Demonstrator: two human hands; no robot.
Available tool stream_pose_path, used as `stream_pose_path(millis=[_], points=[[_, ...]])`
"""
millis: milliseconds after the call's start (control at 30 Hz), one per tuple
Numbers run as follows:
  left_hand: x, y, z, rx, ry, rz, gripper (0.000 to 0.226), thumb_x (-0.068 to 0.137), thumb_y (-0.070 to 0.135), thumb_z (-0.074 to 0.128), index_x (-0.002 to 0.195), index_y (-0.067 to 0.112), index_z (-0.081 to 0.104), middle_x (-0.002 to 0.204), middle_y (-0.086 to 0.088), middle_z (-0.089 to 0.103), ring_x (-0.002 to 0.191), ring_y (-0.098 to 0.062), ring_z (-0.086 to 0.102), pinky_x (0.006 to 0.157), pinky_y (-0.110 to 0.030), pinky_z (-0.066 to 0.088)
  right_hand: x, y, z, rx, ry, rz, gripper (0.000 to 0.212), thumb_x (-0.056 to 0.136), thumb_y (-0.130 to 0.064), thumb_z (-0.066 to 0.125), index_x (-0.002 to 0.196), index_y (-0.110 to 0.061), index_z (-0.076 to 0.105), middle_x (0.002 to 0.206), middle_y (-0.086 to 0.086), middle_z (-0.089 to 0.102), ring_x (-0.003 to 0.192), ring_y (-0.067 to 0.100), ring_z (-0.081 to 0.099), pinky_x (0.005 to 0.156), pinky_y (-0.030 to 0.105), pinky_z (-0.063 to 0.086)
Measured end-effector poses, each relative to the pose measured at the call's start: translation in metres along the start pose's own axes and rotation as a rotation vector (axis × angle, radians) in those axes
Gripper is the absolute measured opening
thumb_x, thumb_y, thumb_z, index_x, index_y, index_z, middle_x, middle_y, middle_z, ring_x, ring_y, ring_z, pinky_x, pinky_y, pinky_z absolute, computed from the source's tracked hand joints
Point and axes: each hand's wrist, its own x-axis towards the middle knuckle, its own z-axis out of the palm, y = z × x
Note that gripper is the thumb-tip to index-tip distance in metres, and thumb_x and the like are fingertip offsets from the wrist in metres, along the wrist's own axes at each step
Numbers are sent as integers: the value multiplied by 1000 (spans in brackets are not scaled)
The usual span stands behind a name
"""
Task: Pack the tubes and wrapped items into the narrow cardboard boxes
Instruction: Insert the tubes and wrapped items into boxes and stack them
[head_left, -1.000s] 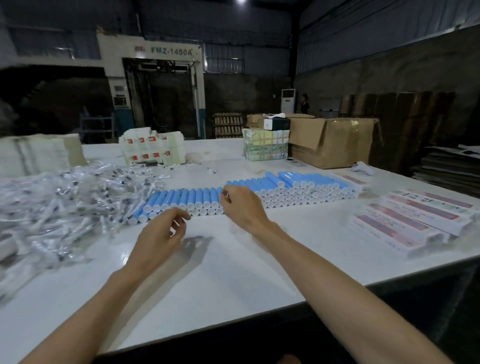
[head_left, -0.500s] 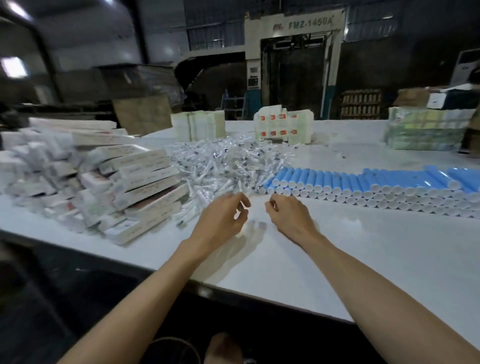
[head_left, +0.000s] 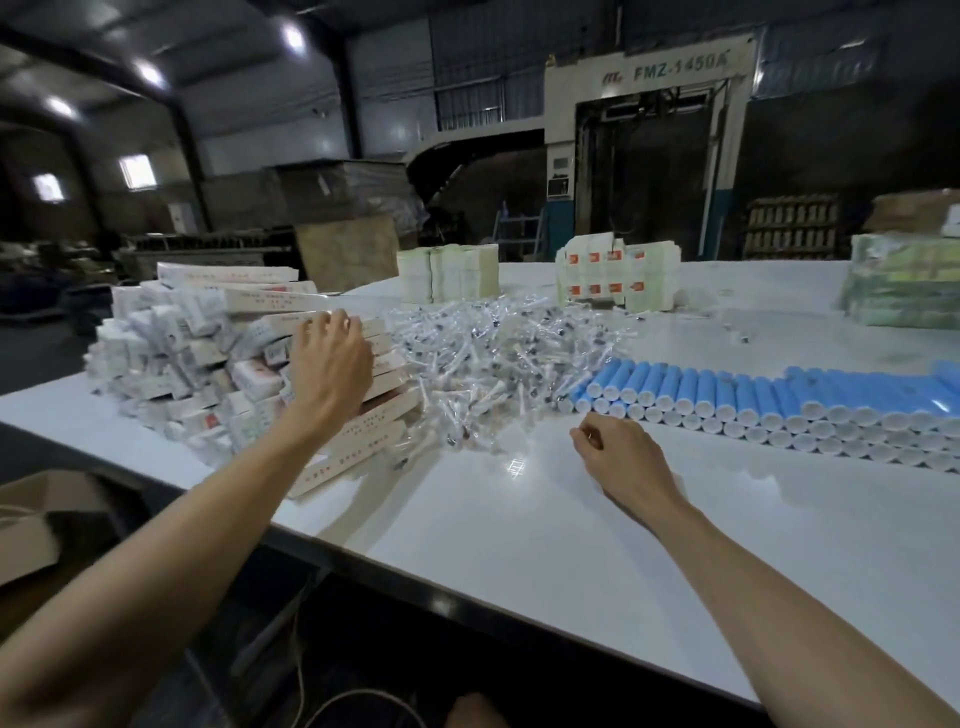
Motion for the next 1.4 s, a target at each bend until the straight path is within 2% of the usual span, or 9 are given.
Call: stream_pose_path(millis=[300,467,600,767,900,1067,1200,1300,1400], points=[[42,-28,0,216,-127,26,27,107,29,57,122,6,60,124,-16,69,118,-35,59,99,-46,46,0,0,-1,21,-29,12,30,103,-36,54,78,-20,59,71,-4,63,73,23,60,63,36,44],[45,-30,2,31,-153,-19,46,100,27,74,128,-3,54,124,-25,65,114,-44,61,93,-52,52,-2,-4,-4,30,-49,20,29,104,-35,54,79,-20,58,75,-3,64,75,24,60,66,36,45],[54,-37,-8,-78,-210,2,37,93,27,83,109,-2,67,115,-22,59,84,-37,63,71,-50,60,-2,-4,-6,35,-57,23,31,104,-34,54,78,-20,57,74,-1,64,74,25,60,67,37,45],[58,-37,-21,-173,-104,35,32,91,18,84,108,-2,65,114,-22,58,68,-31,52,52,-36,38,-2,-5,-7,41,-62,30,32,104,-34,54,77,-18,58,74,0,64,74,26,60,67,37,46],[52,-17,-35,-328,-4,161,37,95,17,79,116,0,55,113,-20,61,75,-29,58,59,-33,43,-3,-6,-7,42,-69,29,33,105,-34,55,77,-17,58,73,0,64,73,26,60,68,37,47],[43,36,-80,-795,-5,271,22,111,27,57,119,13,42,115,-2,65,74,-1,66,49,-20,54,-4,-7,-8,55,-74,43,32,104,-36,55,75,-23,57,69,-4,63,70,22,61,67,35,47],[30,85,-112,-1410,-307,287,16,113,27,50,119,15,41,127,-8,70,96,-21,80,77,-37,68,-6,-5,-9,86,-80,61,39,104,-39,51,69,-22,47,64,-3,58,64,19,55,60,35,40],[13,120,-106,-1652,-545,249,19,114,29,47,131,19,47,116,-17,76,94,-33,81,73,-39,67,-5,-4,-10,136,-58,89,38,104,-38,52,69,-23,50,66,-6,59,65,15,56,58,34,39],[1,156,-84,-1765,-683,-9,32,114,34,46,135,12,55,105,-15,81,86,-31,81,67,-38,65,-5,-4,-12,238,-21,152,33,105,-40,55,74,-27,56,73,-8,63,69,15,60,63,35,45]])
